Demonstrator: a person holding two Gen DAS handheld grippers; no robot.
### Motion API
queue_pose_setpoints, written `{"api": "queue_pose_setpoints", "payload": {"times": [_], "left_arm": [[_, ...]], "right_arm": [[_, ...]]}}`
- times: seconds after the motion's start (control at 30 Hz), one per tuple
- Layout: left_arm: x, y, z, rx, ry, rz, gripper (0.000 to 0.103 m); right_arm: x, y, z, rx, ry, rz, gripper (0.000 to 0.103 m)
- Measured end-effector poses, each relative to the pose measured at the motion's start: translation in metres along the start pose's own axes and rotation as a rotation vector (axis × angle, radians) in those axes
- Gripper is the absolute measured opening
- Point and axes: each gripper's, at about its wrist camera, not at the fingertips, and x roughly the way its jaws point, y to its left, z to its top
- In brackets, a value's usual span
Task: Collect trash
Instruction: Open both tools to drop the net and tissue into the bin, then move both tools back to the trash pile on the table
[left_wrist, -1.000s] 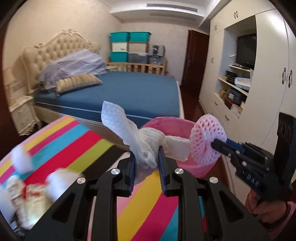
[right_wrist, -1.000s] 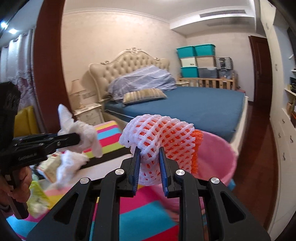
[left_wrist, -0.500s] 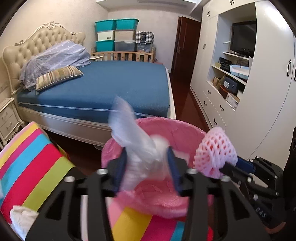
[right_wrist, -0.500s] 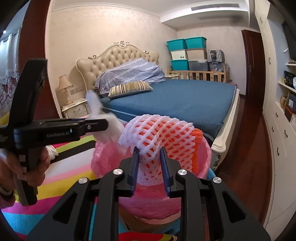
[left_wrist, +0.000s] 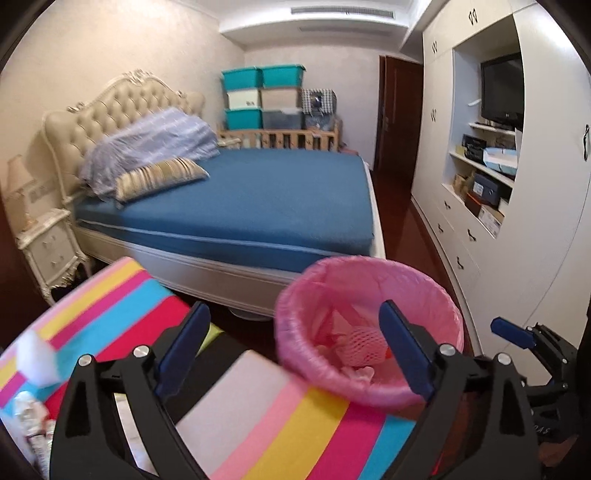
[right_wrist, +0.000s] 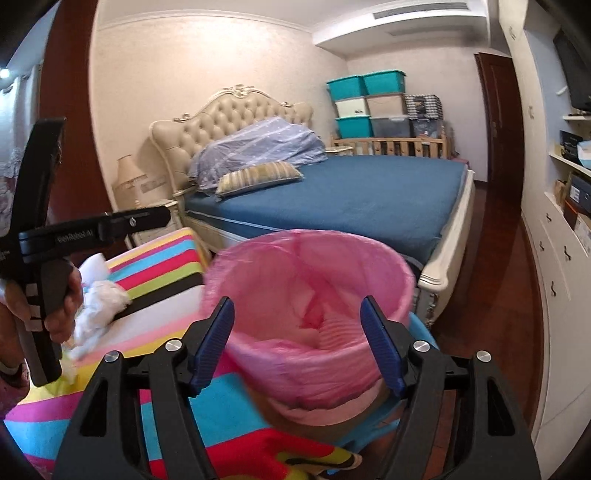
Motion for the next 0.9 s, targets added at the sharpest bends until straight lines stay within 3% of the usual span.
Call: {"api": "queue_pose_setpoints", "payload": {"times": [0.1,0.27,0.47,0.7,0.9], "left_arm": [[-0.043,0.023,-0.005,-0.027,-0.042,0.039,0.097],[-0.112,0.071,-0.024,-0.112,-0.078,0.123,0.097],[-0.188,0.126,-0.066,-0.187,-0.093,0.280,0.098],[-0.249,0.159,-0.142,-0.260,-0.036,0.411,0.098],[-0.276,0.174,-0.192,-0.311,0.011,0.490,0.098]], "right_arm": [[-0.005,0.031,0.002,-0.020,-0.003,0.072,0.070],[-0.007,0.098,-0.002,-0.086,0.013,0.222,0.072],[-0.010,0.168,-0.015,-0.164,0.062,0.356,0.080],[-0.016,0.220,-0.038,-0.238,0.114,0.426,0.085],[-0.009,0.249,-0.053,-0.270,0.174,0.461,0.085]]}}
